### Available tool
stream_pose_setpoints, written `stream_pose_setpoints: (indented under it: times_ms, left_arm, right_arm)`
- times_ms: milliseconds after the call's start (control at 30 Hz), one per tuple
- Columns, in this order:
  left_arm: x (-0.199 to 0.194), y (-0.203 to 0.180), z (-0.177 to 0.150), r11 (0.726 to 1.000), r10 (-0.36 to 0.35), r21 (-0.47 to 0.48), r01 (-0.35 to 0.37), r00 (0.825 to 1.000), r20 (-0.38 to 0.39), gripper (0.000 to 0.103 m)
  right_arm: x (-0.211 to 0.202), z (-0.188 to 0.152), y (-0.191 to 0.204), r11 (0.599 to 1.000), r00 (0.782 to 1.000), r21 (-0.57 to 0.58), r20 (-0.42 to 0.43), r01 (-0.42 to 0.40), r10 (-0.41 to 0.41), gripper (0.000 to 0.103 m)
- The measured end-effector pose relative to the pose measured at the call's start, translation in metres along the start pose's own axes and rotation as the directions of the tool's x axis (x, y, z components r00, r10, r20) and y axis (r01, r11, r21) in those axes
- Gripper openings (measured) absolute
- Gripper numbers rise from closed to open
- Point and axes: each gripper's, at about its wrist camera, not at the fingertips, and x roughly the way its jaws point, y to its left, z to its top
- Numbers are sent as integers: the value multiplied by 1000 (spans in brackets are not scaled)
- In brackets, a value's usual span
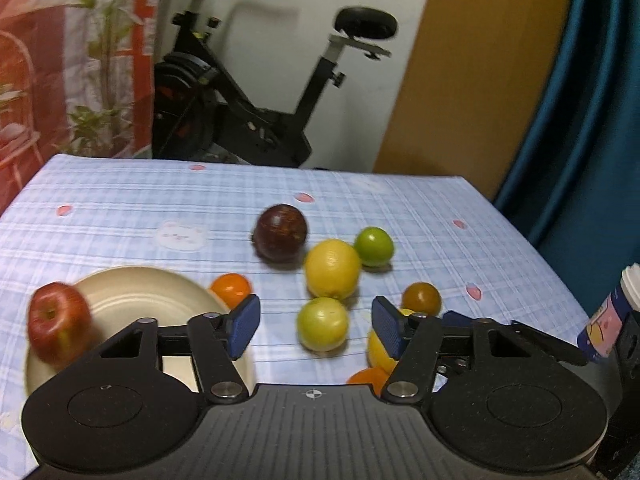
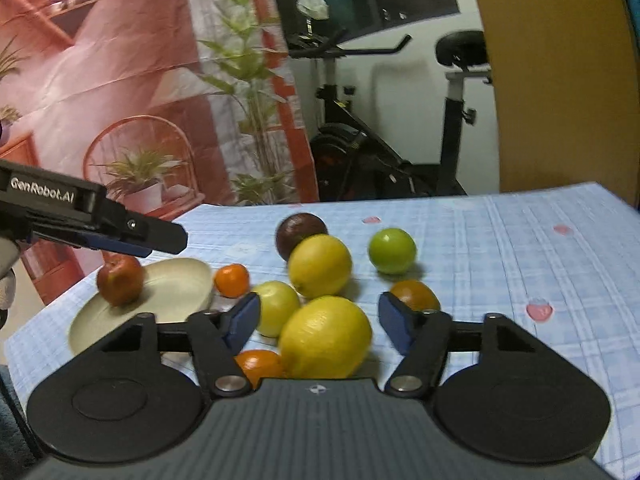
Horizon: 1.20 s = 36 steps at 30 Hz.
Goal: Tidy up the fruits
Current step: 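Move the left tool to the large lemon and close its fingers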
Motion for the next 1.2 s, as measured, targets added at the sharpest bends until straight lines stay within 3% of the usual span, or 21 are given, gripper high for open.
stream_pose_setpoints:
  times_ms: [200, 533, 1200]
  left_arm:
    - [26, -20, 1, 999, -30, 15, 31, 998, -48, 61]
    - [48, -32, -7, 997, -70, 4, 71, 992, -109, 61]
    - [58, -39, -9, 996, -75, 43, 82, 988, -134, 61]
  right_arm:
    - [2, -5, -18, 996, 999, 85, -25, -25, 27, 55]
    - [11, -3, -20, 990, 993, 120, -86, -73, 84, 61]
    - [13, -1, -20, 985, 990, 153, -101, -84, 100, 61]
